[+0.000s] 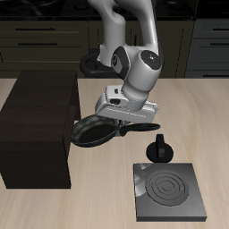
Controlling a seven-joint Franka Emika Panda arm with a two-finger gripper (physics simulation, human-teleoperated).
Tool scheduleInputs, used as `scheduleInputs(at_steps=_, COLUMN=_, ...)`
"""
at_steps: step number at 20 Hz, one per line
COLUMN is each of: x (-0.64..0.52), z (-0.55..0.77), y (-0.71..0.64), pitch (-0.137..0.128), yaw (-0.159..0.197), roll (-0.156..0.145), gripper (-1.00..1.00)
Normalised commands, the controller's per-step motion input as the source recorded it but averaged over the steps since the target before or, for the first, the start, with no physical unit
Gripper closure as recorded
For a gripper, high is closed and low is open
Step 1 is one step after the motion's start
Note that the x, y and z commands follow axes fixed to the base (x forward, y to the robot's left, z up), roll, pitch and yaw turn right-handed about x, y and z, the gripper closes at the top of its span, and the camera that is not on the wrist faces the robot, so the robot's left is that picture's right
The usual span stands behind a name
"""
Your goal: Place the frypan on the bottom layer of the shelf
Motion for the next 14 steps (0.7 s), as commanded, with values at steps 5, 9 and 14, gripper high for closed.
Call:
scheduleInputs(at_steps=5, x=0.01, z=0.02, y=0.06, pitch=-0.024, yaw=0.039, roll=0.022, gripper=1.0)
scheduleInputs(at_steps=9, x=0.2, z=0.11, y=-0.16, pitch=-0.018, yaw=0.02, roll=-0.047, gripper=1.0)
scheduleInputs(at_steps=14, x=0.19, z=0.07, y=-0.25, pitch=-0.012, yaw=0.0, roll=-0.051, gripper=1.0)
